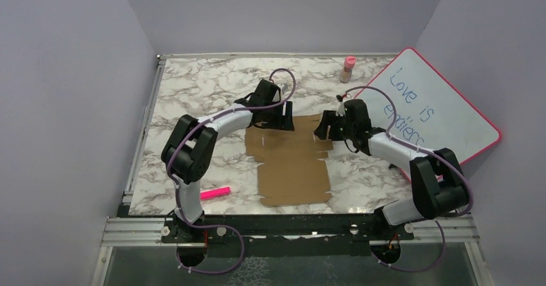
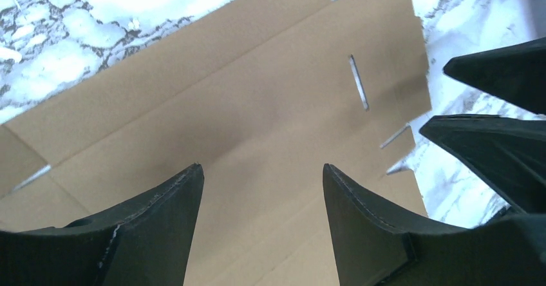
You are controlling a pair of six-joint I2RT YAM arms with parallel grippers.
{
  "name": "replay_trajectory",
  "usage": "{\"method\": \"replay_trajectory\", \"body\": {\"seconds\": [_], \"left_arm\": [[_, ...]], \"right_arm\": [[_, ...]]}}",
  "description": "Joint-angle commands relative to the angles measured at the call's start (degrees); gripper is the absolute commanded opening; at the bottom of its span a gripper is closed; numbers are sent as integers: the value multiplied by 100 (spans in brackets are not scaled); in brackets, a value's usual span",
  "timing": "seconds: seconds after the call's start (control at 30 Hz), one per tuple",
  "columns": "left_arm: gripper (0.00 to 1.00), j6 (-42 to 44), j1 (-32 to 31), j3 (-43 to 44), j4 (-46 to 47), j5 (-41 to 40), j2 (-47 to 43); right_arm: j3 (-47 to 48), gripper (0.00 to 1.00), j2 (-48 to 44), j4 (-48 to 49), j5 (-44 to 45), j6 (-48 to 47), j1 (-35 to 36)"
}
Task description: Fold the paper box
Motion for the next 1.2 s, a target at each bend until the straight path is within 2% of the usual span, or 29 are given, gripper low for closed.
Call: {"method": "replay_trajectory", "body": {"seconds": [0.0, 0.17, 0.83, 1.17], "left_arm": [[70, 64, -120, -429, 13, 160, -658], [70, 63, -345, -686, 43, 163, -681], [70, 13, -493, -1005, 177, 128, -300], [70, -85, -518, -1128, 306, 177, -253]], "right_arm": [[-629, 68, -671, -38, -19, 238, -77], [-1019, 68, -943, -38, -53, 418, -87], [-1245, 68, -436, -494, -635, 650, -89], [-1130, 66, -284, -525, -1512, 556, -94]]}}
